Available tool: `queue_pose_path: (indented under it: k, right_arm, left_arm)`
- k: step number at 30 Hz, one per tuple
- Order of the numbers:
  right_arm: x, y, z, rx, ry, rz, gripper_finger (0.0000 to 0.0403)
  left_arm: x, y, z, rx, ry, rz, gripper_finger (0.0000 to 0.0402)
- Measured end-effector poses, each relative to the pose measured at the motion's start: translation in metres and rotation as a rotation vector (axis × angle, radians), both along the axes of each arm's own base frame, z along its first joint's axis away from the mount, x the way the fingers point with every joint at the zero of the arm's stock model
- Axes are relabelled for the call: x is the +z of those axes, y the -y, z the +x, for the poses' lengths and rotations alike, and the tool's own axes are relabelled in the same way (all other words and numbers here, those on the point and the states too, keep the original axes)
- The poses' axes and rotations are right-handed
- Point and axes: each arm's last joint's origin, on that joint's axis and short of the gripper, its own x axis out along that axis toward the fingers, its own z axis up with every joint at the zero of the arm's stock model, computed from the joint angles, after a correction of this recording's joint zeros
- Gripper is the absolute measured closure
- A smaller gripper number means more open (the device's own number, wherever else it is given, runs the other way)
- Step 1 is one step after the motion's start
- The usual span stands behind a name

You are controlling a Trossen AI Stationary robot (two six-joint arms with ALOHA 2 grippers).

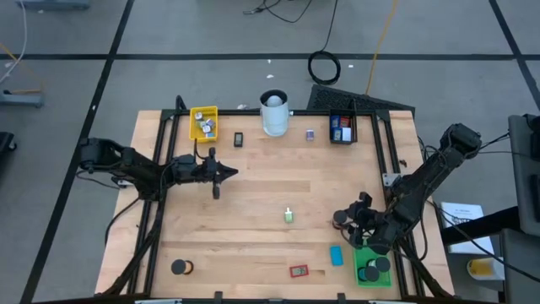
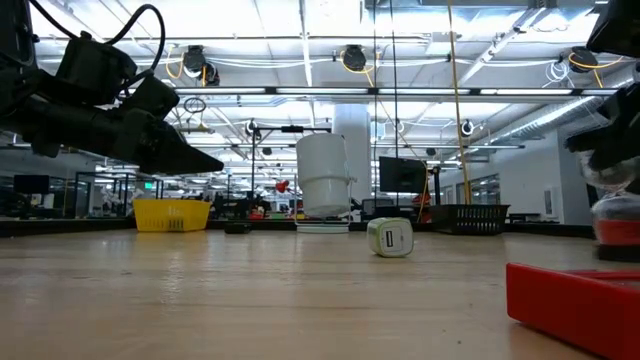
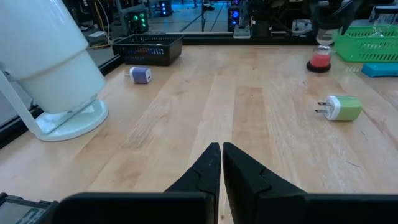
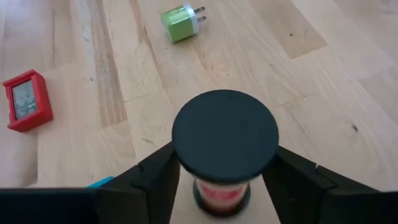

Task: Pick & Place Office items
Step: Put the red hourglass into the green bin

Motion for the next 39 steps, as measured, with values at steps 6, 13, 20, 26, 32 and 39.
queue_pose_path:
  k: [6,13,20,26,32,39]
  right_arm:
    - [-0.001,0.003,-0.003,-0.035,-0.047,0.053,0.0157]
    - [0.011,0.010,-0.005,-0.060,-0.003,0.113,0.0120]
    - [0.029,0.026,-0.003,-0.085,0.076,0.168,0.0104]
    - [0.059,0.042,0.010,-0.076,0.035,0.202,0.0131]
    - [0.085,0.052,0.030,-0.185,-0.222,0.219,0.0252]
    - [0.100,0.036,0.066,-0.272,-0.555,0.239,0.0359]
  left_arm:
    - [0.000,0.000,0.000,0.000,0.000,0.000,0.0376]
    - [0.000,0.000,0.000,0.000,0.000,0.000,0.0376]
    - [0.000,0.000,0.000,-0.001,-0.002,0.003,0.0376]
    - [0.000,0.000,0.000,0.000,-0.002,0.003,0.0376]
    - [0.000,0.000,0.000,-0.001,-0.004,0.003,0.0376]
    - [-0.001,0.000,0.000,-0.001,-0.009,0.002,0.0376]
